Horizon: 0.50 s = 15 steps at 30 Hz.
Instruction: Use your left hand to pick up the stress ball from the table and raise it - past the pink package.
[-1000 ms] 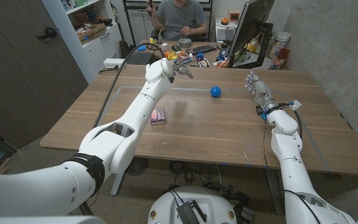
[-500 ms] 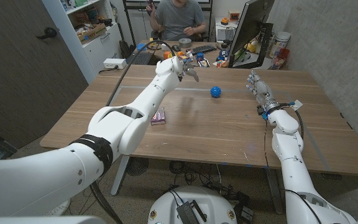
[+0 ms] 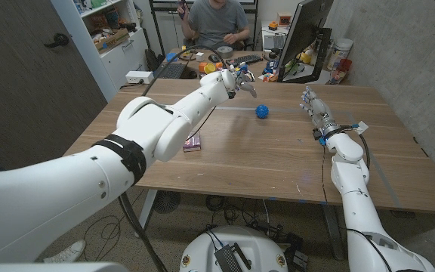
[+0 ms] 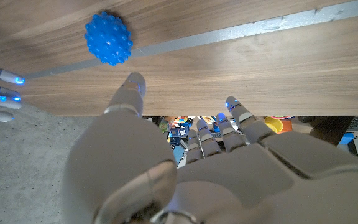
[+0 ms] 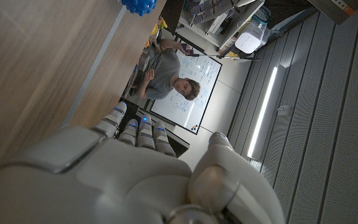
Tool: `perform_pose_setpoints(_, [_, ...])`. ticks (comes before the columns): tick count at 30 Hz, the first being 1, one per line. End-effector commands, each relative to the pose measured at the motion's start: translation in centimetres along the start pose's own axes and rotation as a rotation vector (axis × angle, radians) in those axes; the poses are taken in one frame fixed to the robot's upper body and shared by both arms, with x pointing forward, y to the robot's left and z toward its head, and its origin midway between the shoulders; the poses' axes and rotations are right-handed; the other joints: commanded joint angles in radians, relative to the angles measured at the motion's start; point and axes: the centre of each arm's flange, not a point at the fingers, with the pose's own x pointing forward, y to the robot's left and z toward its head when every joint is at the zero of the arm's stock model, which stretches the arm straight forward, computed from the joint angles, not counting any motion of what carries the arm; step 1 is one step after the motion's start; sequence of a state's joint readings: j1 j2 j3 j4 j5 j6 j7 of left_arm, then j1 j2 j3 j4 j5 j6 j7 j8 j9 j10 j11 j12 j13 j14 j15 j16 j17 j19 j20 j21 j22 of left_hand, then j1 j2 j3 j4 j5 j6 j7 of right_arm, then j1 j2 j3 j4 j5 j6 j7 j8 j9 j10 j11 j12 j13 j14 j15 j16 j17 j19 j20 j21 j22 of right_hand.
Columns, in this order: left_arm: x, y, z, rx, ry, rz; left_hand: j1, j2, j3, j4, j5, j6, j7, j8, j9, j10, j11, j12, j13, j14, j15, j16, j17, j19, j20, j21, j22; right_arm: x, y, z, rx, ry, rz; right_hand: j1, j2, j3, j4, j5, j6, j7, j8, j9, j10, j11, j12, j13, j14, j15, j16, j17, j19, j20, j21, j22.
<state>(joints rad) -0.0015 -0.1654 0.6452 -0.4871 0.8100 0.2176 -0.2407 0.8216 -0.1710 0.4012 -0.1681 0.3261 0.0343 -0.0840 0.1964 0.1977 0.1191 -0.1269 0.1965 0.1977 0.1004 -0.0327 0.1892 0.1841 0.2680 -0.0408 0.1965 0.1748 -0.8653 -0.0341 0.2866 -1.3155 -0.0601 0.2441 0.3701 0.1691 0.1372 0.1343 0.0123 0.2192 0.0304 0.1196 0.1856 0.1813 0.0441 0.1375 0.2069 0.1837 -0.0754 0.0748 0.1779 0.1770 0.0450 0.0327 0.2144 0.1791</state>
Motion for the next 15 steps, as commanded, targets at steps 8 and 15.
perform_pose_setpoints(8, [0.3, -1.5, 1.4, -0.158, -0.065, 0.014, -0.003, -0.003, -0.017, 0.006, 0.004, -0.033, 0.004, -0.006, 0.003, -0.018, 0.005, 0.002, 0.003, -0.007, -0.066, 0.0, 0.002, -0.001, -0.013, 0.001, 0.005, 0.0, -0.8, -0.3, -0.014, 0.01, -0.02, 0.015, 0.005, 0.01, -0.001, 0.0, -0.008, 0.023, 0.003, 0.004, -0.009, 0.002, -0.004, 0.001, -0.011, 0.002, 0.0, 0.002, -0.005, 0.004, -0.003, 0.003])
perform_pose_setpoints(15, [0.3, -2.0, 1.3, -0.166, -0.067, 0.018, 0.001, -0.001, -0.019, 0.005, 0.004, -0.041, 0.006, -0.006, 0.003, -0.026, 0.011, 0.001, 0.003, -0.015, -0.063, -0.002, 0.002, -0.003, -0.014, 0.0, 0.005, 0.0, -0.8, -0.2, -0.01, 0.006, -0.022, 0.016, 0.005, 0.01, -0.002, 0.0, -0.008, 0.024, 0.003, 0.004, -0.012, 0.002, -0.004, 0.001, -0.015, 0.001, 0.0, 0.002, -0.008, 0.004, -0.005, 0.004])
